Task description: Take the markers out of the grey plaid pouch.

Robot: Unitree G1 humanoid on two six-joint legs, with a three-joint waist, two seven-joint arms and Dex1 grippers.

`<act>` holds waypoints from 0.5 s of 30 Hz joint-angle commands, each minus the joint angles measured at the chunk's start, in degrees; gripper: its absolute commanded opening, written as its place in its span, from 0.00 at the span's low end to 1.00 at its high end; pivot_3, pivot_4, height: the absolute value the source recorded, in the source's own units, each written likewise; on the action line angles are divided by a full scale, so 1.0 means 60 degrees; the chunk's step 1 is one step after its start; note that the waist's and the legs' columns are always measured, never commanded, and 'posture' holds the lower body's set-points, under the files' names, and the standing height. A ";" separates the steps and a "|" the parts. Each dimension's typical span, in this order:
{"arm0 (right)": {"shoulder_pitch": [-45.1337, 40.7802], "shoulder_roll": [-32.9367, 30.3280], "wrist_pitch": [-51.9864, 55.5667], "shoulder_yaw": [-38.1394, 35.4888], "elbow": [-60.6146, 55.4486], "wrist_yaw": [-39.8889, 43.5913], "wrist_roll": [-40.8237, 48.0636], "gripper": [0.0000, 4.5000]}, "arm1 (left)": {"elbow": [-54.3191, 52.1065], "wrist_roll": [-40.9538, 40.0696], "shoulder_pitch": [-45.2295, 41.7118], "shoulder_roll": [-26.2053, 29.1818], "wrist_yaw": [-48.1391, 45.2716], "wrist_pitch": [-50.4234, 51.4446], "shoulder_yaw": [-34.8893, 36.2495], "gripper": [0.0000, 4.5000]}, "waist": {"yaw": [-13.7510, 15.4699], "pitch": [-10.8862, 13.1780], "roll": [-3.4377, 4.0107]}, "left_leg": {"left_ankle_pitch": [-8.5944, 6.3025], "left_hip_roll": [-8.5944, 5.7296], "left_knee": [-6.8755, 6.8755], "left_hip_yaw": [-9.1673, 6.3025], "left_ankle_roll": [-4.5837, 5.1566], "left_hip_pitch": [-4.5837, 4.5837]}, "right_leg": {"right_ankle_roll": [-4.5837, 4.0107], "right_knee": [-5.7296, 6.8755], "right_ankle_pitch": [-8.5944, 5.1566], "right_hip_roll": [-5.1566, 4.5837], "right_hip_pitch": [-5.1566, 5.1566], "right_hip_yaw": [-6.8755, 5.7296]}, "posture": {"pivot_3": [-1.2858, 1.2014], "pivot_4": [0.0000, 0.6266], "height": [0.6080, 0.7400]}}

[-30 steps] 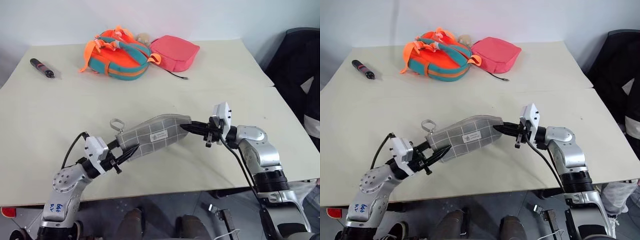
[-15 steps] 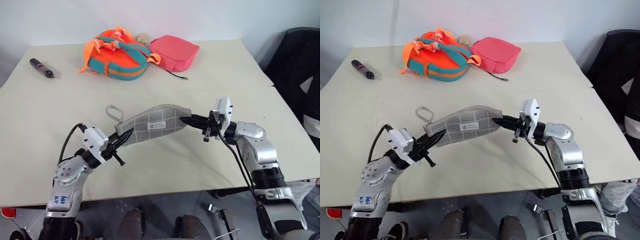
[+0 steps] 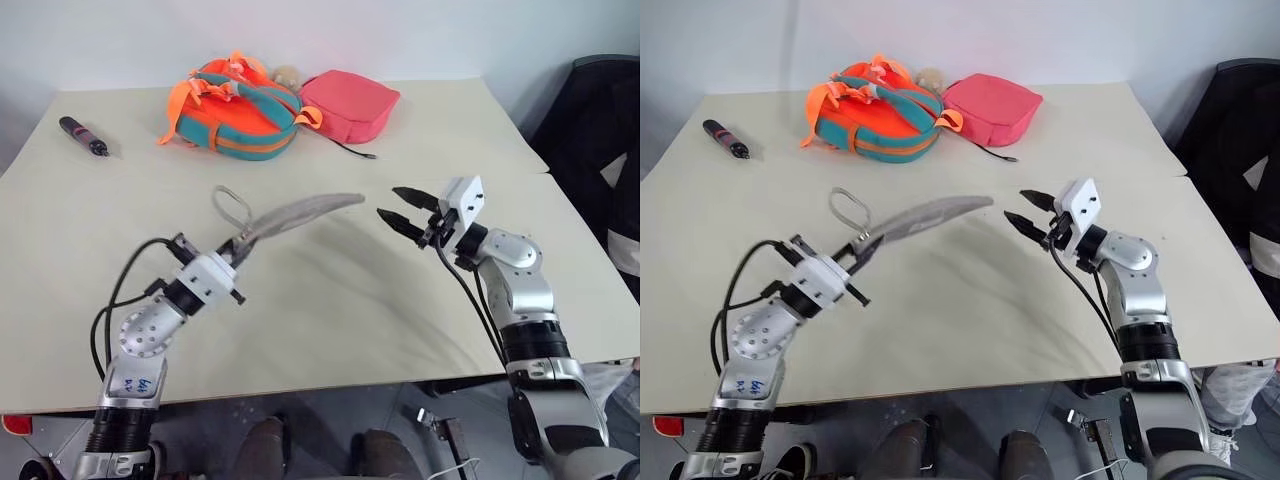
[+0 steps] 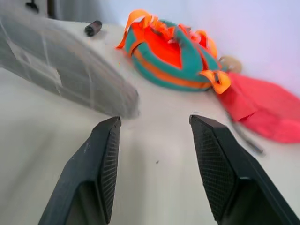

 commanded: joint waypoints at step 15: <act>0.0022 0.0263 0.7323 0.0741 -0.6141 -0.2199 0.3289 0.55 | 0.1132 0.3634 -0.0774 0.0568 0.1803 -0.0970 -0.1813 0.00 | 0.0014 0.0001 0.0003 | -0.0021 0.0004 -0.0003 -0.0073 0.0004 -0.0003 | -0.0003 -0.0010 0.0001 -0.0016 -0.0023 0.0001 | 0.52 0.24 1.00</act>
